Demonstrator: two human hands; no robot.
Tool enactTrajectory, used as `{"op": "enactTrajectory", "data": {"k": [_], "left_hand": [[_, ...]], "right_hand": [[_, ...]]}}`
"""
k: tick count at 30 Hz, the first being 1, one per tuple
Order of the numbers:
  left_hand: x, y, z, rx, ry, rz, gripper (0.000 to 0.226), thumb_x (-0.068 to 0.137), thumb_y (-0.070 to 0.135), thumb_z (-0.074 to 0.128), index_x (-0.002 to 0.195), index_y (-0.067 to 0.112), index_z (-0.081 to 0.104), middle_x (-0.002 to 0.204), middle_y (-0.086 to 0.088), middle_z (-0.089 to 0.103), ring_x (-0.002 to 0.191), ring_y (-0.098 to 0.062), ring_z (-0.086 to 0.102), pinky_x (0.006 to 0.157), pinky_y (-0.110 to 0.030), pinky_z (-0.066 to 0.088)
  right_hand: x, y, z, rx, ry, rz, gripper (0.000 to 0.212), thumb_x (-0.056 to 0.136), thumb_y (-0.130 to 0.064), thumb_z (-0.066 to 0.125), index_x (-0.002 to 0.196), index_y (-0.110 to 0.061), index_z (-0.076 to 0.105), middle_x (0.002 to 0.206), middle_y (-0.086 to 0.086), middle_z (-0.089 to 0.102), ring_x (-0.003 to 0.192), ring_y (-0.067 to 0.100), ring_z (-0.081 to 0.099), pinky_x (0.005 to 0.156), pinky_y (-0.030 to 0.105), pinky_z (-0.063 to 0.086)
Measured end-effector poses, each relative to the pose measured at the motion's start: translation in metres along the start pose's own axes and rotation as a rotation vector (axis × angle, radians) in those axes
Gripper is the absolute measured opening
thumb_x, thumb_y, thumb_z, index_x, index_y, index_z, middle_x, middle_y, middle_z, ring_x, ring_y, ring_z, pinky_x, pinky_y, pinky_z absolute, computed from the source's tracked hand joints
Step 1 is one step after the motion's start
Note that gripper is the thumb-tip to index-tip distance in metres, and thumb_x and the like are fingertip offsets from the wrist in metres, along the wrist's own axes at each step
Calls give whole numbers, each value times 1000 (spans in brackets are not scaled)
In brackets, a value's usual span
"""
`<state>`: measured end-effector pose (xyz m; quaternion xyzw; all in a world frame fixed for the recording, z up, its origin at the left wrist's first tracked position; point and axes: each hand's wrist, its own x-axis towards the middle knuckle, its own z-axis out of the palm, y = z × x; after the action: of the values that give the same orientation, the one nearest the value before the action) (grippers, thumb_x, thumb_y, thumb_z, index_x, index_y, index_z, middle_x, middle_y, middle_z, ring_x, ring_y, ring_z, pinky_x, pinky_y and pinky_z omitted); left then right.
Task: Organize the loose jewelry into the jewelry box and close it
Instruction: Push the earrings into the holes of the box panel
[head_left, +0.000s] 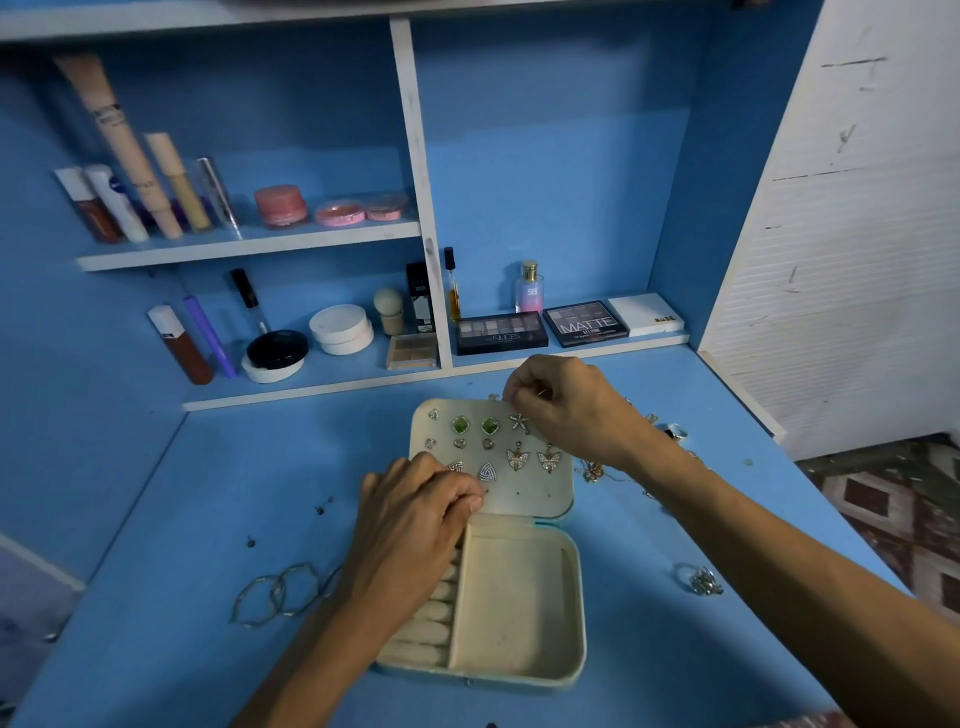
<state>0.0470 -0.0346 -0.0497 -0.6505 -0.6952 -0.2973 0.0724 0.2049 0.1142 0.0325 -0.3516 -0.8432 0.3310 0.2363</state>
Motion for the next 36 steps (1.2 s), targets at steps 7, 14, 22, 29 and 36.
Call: {"op": "enactTrajectory", "data": {"k": [7,14,22,29,36], "left_hand": [[6,6,0,38,23,26,27,93,46,46,91,35,70,86,14,55,82,-13,55,72,-39,42],[10,12,-2,105,95,84,17,91,44,59,88,30,68,87,11,54,82,-14,54,72,-34,32],[10,16,-12,45,112,-292,99,62,65,78,137,14,36,129,-11,44,113,-29,43,91,-44,42],[13,8,-19,-254,-23,-389,116,62,73,77,150,28,17,122,11,57,105,-9,55,100,-39,47],[10,12,-24,-196,109,-307,110,52,69,78,138,16,35,101,22,39,84,6,34,87,-36,43]], "right_hand": [[-1,0,-1,38,13,9,17,97,-18,53,97,-16,70,76,-15,62,62,-5,55,53,7,39],[-6,-5,-5,83,11,4,16,96,-16,54,95,-15,70,70,-14,60,56,-10,52,51,7,38],[-8,-5,-7,143,7,28,16,96,-18,55,92,-19,70,68,-12,62,54,-5,52,51,8,36],[-13,-14,-14,273,-39,57,14,98,-22,57,90,-22,68,89,-7,78,66,1,63,57,17,43],[-21,-23,-24,516,-208,92,14,99,-19,59,92,-10,67,93,9,77,81,19,73,70,25,55]]}}
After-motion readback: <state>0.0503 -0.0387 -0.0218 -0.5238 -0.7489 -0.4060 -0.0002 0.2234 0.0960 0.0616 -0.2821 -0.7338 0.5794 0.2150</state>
